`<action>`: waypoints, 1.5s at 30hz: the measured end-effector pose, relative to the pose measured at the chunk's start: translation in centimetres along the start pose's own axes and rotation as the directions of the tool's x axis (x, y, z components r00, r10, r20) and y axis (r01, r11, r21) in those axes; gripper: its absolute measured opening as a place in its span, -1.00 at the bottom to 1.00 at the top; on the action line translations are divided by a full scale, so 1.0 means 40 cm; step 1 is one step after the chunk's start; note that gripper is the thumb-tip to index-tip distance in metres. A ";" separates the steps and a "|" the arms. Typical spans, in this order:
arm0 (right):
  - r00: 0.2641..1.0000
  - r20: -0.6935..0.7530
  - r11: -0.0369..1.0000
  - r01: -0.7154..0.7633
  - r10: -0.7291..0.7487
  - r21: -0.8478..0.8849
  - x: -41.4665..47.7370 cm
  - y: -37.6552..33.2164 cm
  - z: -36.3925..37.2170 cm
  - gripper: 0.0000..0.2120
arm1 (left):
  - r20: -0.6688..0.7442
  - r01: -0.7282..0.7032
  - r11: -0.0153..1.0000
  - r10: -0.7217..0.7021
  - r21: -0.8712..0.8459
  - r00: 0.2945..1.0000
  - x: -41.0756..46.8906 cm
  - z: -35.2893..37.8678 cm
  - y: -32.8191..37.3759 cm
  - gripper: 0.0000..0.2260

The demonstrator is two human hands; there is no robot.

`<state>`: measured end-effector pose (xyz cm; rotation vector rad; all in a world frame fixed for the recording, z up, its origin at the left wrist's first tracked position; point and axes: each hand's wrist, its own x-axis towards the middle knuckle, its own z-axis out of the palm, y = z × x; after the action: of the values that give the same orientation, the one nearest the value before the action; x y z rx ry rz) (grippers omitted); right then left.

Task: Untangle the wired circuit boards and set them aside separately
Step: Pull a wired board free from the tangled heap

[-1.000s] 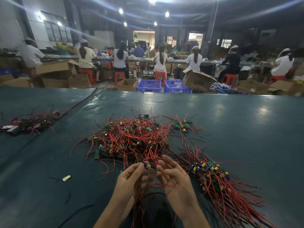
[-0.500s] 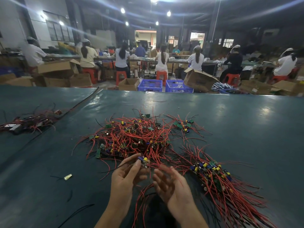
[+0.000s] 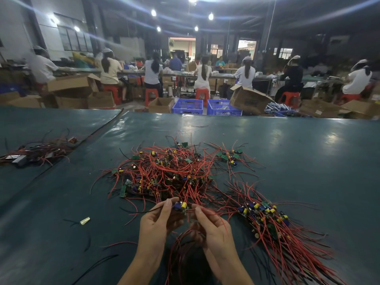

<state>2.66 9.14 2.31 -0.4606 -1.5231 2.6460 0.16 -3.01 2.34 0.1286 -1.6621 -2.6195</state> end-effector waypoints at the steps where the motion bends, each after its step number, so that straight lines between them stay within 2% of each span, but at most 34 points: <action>1: 1.000 -0.003 1.000 -0.008 0.008 0.027 -0.001 -0.002 0.000 -0.90 | 0.000 0.005 1.000 -0.005 0.004 1.000 0.000 0.000 0.000 -0.80; 4: 0.999 0.014 0.993 -0.036 0.034 0.109 -0.003 -0.007 0.000 -0.89 | 0.012 0.012 1.000 -0.012 0.010 1.000 -0.003 0.003 0.000 -0.81; 6: 1.000 0.012 0.994 -0.027 0.026 0.101 -0.002 -0.006 0.000 -0.88 | 0.024 0.009 1.000 -0.009 0.011 1.000 -0.004 0.005 0.000 -0.81; 10: 0.996 -0.039 0.996 0.078 -0.080 -0.041 0.002 0.013 0.003 -0.92 | 0.053 0.004 0.999 -0.006 0.039 0.999 -0.005 0.007 -0.002 -0.85; 14: 0.966 -0.135 0.967 0.197 -0.219 -0.161 0.006 0.004 -0.008 -0.86 | 0.077 -0.001 0.993 -0.008 0.117 0.997 -0.002 0.003 -0.010 -0.85; 17: 0.927 -0.258 0.962 0.271 -0.272 -0.042 0.010 -0.035 -0.028 -0.86 | 0.085 0.045 0.995 -0.053 0.089 0.995 0.000 0.003 -0.012 -0.85; 20: 0.893 -0.308 0.920 0.375 -0.327 0.112 0.074 -0.130 -0.030 -0.86 | 0.075 0.110 0.994 -0.111 0.013 0.991 0.001 0.001 -0.006 -0.83; 22: 0.894 -0.345 0.879 0.387 -0.285 0.279 0.155 -0.230 -0.012 -0.89 | 0.079 0.143 0.990 -0.142 -0.001 0.987 0.001 -0.002 -0.003 -0.83; 24: 0.918 -0.333 0.886 0.326 -0.214 0.330 0.227 -0.320 0.003 -0.92 | 0.081 0.156 0.987 -0.158 0.023 0.984 -0.001 -0.007 -0.003 -0.82; 27: 0.953 -0.246 0.970 0.210 -0.175 0.125 0.277 -0.323 -0.016 -0.86 | 0.062 0.153 0.986 -0.158 0.073 0.985 0.005 -0.012 -0.005 -0.82; 29: 0.950 -0.271 0.987 0.159 -0.156 -0.010 0.275 -0.262 -0.036 -0.74 | 0.045 0.143 0.985 -0.148 0.093 0.988 0.009 -0.014 -0.008 -0.82; 33: 0.955 -0.236 0.929 0.084 -0.178 -0.360 0.236 -0.135 -0.032 -0.88 | 0.036 0.108 0.981 -0.115 0.163 0.993 0.011 -0.018 -0.016 -0.83; 36: 0.962 -0.110 0.787 0.135 -0.250 -0.602 0.209 -0.080 -0.009 -0.82 | 0.016 0.032 0.961 -0.038 0.274 0.999 0.014 -0.027 -0.023 -0.84; 38: 0.927 -0.013 0.582 0.224 -0.374 -0.782 0.192 -0.060 0.001 -0.77 | 0.000 -0.079 0.889 0.089 0.450 0.996 0.020 -0.038 -0.029 -0.83; 41: 0.826 0.158 0.192 0.304 -0.541 -0.933 0.175 -0.048 0.021 -0.76 | 0.054 -0.225 0.664 0.267 0.713 0.962 0.029 -0.057 -0.030 -0.86; 43: 0.863 0.198 0.039 0.244 -0.465 -0.969 0.182 -0.047 0.039 -0.66 | 0.095 -0.237 0.573 0.268 0.785 0.959 0.035 -0.063 -0.034 -0.87; 45: 0.930 0.157 -0.034 0.154 -0.334 -0.987 0.198 -0.042 0.056 -0.57 | 0.105 -0.201 0.552 0.200 0.810 0.974 0.036 -0.064 -0.038 -0.82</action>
<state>-5.69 9.66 2.99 -0.2674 -2.8507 0.6944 -1.04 -4.76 -0.20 -0.0483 -2.5645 -1.4691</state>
